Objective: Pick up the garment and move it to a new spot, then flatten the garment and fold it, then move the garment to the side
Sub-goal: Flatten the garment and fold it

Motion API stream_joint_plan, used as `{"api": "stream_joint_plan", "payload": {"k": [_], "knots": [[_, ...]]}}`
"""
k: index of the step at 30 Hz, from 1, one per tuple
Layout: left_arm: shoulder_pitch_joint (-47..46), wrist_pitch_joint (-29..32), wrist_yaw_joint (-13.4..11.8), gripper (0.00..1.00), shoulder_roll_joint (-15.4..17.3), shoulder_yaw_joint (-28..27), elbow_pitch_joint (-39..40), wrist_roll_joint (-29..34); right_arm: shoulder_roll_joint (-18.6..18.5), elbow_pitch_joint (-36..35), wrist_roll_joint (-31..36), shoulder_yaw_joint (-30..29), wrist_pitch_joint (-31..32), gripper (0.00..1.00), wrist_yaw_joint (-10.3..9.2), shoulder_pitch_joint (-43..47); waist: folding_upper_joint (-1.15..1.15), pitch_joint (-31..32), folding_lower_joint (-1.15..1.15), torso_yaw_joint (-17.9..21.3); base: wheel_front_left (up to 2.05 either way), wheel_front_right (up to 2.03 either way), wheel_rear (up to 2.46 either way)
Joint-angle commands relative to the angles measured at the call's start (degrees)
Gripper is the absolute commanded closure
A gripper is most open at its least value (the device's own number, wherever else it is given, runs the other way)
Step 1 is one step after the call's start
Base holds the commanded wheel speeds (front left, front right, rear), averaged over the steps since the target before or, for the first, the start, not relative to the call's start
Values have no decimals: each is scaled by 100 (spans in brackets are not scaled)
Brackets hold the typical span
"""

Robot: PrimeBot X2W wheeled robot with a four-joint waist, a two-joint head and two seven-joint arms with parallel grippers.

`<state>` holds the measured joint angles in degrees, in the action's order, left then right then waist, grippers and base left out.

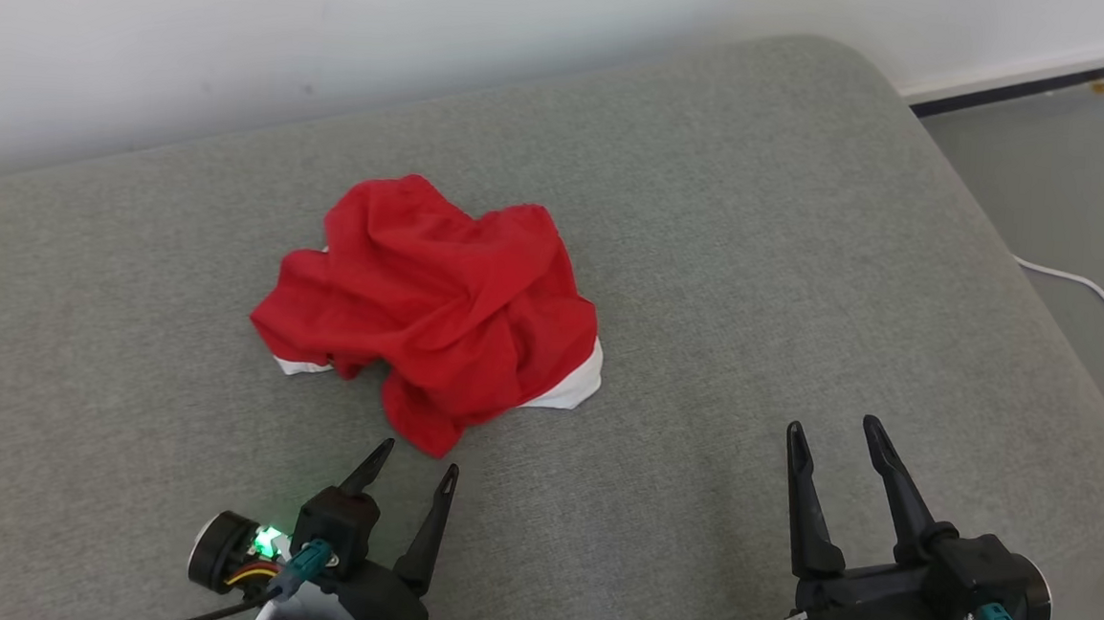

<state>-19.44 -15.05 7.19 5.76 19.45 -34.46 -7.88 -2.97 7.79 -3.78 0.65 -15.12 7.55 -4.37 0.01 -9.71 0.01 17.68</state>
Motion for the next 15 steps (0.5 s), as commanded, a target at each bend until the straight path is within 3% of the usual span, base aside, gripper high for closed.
{"api": "stream_joint_plan", "payload": {"k": [1, 12, 13, 14, 15], "knots": [[-126, -20, 20, 0, 1, 60, -115, -53, 17, 4, -37, 37, -5, 0, -13, -59, -1, -97, -1, 135, 0, 0, 0], [-711, -20, 22, 2, 19, 298, -924, -285, 19, 1, -57, 80, -5, 0, -13, -156, -1, -241, -1, 379, 0, 0, 0], [-771, -20, 22, 53, 30, 297, -1024, -268, 18, 3, -46, 79, -4, 0, -13, -156, -1, -245, -1, 387, 0, 0, 0], [-833, -18, 22, 66, 41, 299, -1132, -241, 18, 3, -38, 80, -5, 0, -13, -158, -1, -248, -1, 395, 0, 0, 0], [-892, -16, 12, 92, 42, 284, -1206, -235, 18, 6, -28, 78, -4, 0, -13, -162, -1, -249, -1, 400, 0, 0, 0]]}}
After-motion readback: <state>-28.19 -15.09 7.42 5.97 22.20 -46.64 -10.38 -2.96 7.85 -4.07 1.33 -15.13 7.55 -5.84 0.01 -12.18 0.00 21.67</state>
